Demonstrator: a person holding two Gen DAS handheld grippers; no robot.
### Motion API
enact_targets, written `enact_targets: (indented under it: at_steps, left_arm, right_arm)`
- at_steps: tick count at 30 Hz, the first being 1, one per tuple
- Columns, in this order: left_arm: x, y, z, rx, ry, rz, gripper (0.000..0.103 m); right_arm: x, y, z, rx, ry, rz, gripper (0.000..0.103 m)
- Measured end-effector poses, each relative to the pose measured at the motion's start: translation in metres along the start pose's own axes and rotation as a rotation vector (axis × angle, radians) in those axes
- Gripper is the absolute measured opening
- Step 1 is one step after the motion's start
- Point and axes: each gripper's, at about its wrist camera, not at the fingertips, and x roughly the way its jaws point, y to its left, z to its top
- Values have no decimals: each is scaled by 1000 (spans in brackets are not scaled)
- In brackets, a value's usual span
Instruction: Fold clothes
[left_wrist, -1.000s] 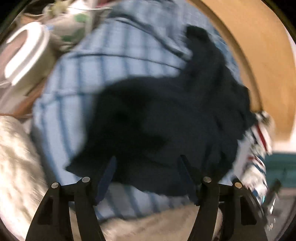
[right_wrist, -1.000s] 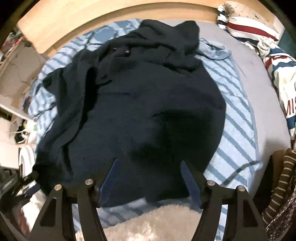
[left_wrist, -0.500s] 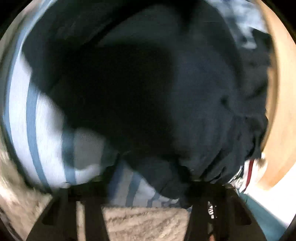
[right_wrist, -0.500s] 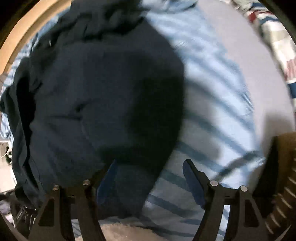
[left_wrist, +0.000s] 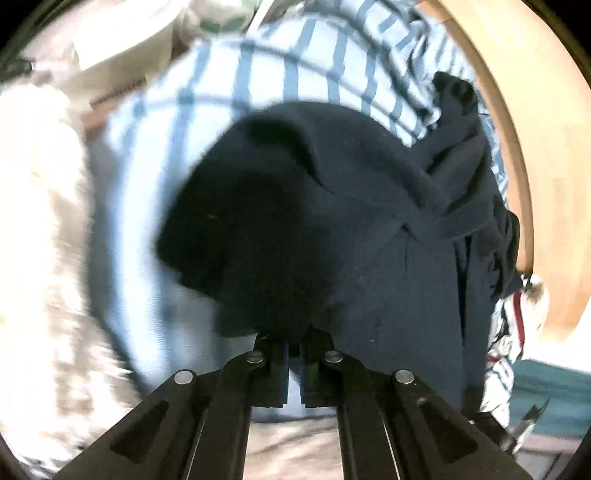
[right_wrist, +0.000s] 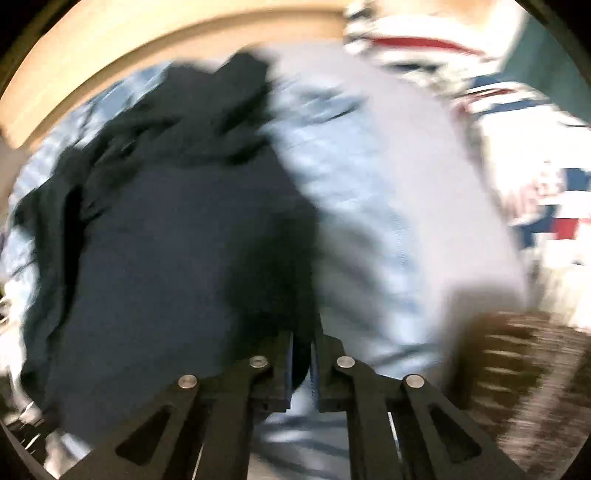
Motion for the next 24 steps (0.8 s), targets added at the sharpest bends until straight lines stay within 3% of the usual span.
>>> enact_targets:
  at_steps: [2, 4, 5, 8, 9, 11, 13, 15, 18, 22, 24]
  left_arm:
    - [10, 11, -7, -2, 23, 38, 4]
    - [35, 20, -17, -23, 81, 69, 4]
    - [43, 22, -22, -27, 112, 78, 4]
    - [45, 18, -33, -24, 166, 101, 11]
    - [40, 15, -34, -21, 177, 110, 16]
    - [20, 5, -35, -4, 148, 98, 46]
    - [-6, -12, -36, 48, 58, 81, 67]
    - [-31, -29, -37, 106, -20, 61, 68]
    - [-54, -49, -36, 220, -61, 20, 68]
    - [-43, -58, -35, 255, -21, 25, 68]
    - [-27, -72, -17, 226, 26, 15, 68]
  right_arm:
    - [4, -18, -5, 76, 47, 25, 9]
    - [27, -14, -13, 72, 108, -37, 12]
    - [40, -10, -17, 61, 137, -77, 17]
    - [75, -16, -26, 64, 271, -159, 47]
    - [76, -15, -27, 62, 281, -156, 48]
    - [64, -9, -24, 46, 245, -114, 55]
    - [44, 6, -16, 5, 175, -73, 56]
    - [25, 23, -8, -44, 106, -28, 56]
    - [11, 65, 3, -174, 39, 51, 56]
    - [25, 120, 14, -298, 23, 87, 57]
    - [44, 143, 15, -347, 30, 84, 73]
